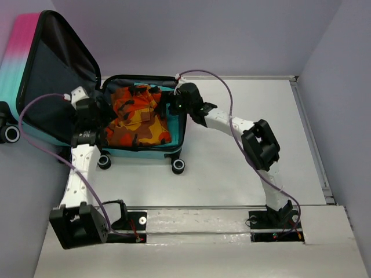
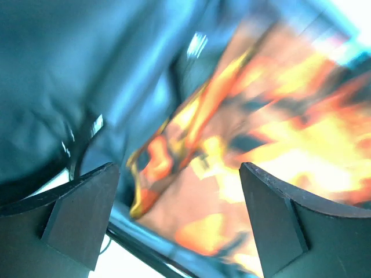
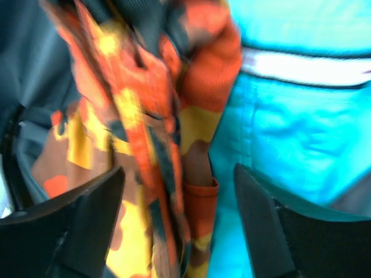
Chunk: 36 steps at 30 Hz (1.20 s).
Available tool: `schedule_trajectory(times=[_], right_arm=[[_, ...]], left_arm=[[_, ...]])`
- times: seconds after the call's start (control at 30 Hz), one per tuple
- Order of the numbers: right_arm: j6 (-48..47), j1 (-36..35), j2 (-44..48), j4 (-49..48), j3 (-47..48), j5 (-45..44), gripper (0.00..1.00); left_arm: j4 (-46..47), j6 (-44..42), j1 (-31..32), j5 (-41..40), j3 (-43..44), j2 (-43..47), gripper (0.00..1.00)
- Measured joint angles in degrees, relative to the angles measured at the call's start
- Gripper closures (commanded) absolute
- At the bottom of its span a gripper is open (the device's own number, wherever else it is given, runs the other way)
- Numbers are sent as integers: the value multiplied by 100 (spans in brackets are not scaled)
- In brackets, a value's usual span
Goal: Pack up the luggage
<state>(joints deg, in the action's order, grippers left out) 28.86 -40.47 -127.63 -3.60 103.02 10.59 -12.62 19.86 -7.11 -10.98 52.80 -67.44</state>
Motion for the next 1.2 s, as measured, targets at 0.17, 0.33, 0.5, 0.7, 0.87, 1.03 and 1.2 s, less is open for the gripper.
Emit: schedule_trajectory(times=[0.17, 0.33, 0.5, 0.7, 0.87, 1.03, 1.2], right_arm=[[-164, 85, 918, 205, -149, 61, 1], [-367, 105, 2601, 131, -1025, 85, 7], [-535, 103, 4201, -20, -2741, 79, 23], [-678, 105, 5038, 155, -4269, 31, 22], [-791, 114, 5108, 186, -4725, 118, 22], [-835, 114, 5115, 184, -4968, 258, 22], [-839, 114, 5112, 157, -5064, 354, 22]], left_arm=[[-267, 131, 4, 31, 1357, 894, 1], [-684, 192, 4, -164, 1611, 1998, 1], [-1567, 280, 31, -1204, 1373, 3056, 6], [-2555, 767, 37, -3289, 660, 3567, 4], [-2347, 509, -59, -4087, 494, 2736, 5], [-2116, 273, -339, -4179, 1233, 1397, 8], [-1862, 133, -605, -4140, 1751, 566, 40]])
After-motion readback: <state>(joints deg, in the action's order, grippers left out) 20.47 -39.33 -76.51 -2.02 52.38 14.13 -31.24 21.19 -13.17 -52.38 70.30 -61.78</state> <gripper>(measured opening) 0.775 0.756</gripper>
